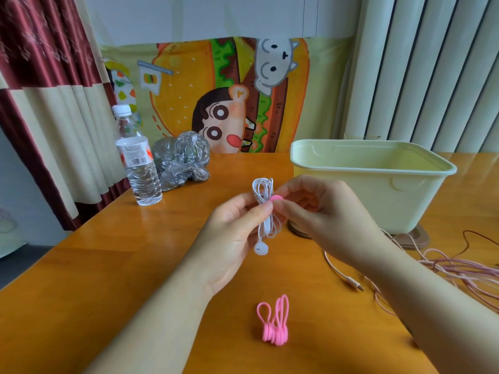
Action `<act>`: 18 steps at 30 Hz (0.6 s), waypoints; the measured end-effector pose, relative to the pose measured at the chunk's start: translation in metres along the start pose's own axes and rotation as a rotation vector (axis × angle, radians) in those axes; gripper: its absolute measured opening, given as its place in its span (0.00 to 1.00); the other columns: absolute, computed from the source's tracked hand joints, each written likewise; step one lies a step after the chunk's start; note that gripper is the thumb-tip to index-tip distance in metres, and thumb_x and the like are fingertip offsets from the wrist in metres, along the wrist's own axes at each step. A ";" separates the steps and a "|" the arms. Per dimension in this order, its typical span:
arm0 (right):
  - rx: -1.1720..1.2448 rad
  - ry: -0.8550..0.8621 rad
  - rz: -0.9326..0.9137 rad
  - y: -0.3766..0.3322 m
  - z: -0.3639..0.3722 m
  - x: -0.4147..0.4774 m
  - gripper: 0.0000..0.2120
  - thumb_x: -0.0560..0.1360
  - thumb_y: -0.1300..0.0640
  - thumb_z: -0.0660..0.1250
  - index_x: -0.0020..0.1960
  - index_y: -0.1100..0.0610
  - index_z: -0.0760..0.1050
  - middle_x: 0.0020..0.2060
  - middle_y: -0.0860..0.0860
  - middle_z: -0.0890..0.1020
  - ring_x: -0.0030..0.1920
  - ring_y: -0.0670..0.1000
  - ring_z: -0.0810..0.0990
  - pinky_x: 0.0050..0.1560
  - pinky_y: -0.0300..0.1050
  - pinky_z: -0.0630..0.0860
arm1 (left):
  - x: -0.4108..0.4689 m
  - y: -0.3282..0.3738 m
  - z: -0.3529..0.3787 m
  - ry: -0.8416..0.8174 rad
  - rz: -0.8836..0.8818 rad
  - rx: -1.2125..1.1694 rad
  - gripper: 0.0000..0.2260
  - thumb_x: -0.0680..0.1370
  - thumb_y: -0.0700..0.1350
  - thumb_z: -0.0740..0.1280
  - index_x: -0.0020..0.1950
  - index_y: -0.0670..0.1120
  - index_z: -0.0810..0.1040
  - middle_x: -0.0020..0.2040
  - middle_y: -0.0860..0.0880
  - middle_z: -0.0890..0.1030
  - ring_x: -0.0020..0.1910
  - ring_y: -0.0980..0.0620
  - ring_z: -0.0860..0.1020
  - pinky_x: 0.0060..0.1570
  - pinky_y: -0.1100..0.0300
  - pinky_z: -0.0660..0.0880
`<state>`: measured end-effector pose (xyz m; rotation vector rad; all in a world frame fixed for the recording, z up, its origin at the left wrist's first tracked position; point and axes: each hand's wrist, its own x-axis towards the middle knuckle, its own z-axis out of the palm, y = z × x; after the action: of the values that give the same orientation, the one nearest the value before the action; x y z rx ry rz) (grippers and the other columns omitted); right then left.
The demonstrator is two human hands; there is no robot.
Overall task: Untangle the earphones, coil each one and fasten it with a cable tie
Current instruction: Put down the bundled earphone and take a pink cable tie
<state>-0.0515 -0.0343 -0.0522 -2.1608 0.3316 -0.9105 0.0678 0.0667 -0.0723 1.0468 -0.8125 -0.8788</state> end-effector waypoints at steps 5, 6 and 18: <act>-0.121 -0.076 -0.004 -0.001 -0.002 0.000 0.01 0.76 0.56 0.67 0.46 0.52 0.77 0.36 0.48 0.84 0.38 0.45 0.83 0.44 0.46 0.80 | 0.000 0.002 -0.003 0.016 -0.166 -0.035 0.09 0.68 0.45 0.69 0.45 0.45 0.84 0.38 0.47 0.81 0.37 0.52 0.78 0.27 0.64 0.69; -0.126 -0.094 0.002 -0.001 -0.003 0.000 0.01 0.76 0.56 0.66 0.47 0.52 0.76 0.36 0.48 0.84 0.38 0.45 0.83 0.45 0.47 0.80 | 0.000 0.002 -0.004 0.010 -0.191 -0.050 0.10 0.68 0.45 0.69 0.47 0.44 0.84 0.39 0.46 0.82 0.37 0.52 0.80 0.34 0.61 0.72; -0.186 -0.345 -0.082 -0.001 -0.022 0.003 0.12 0.75 0.67 0.65 0.49 0.52 0.80 0.41 0.46 0.84 0.43 0.45 0.83 0.48 0.44 0.80 | -0.004 0.006 0.002 0.074 -0.414 -0.257 0.06 0.63 0.39 0.70 0.38 0.41 0.85 0.33 0.47 0.78 0.27 0.56 0.77 0.44 0.54 0.81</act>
<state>-0.0647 -0.0472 -0.0395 -2.4681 0.1621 -0.5517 0.0657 0.0713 -0.0669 1.0270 -0.4086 -1.2508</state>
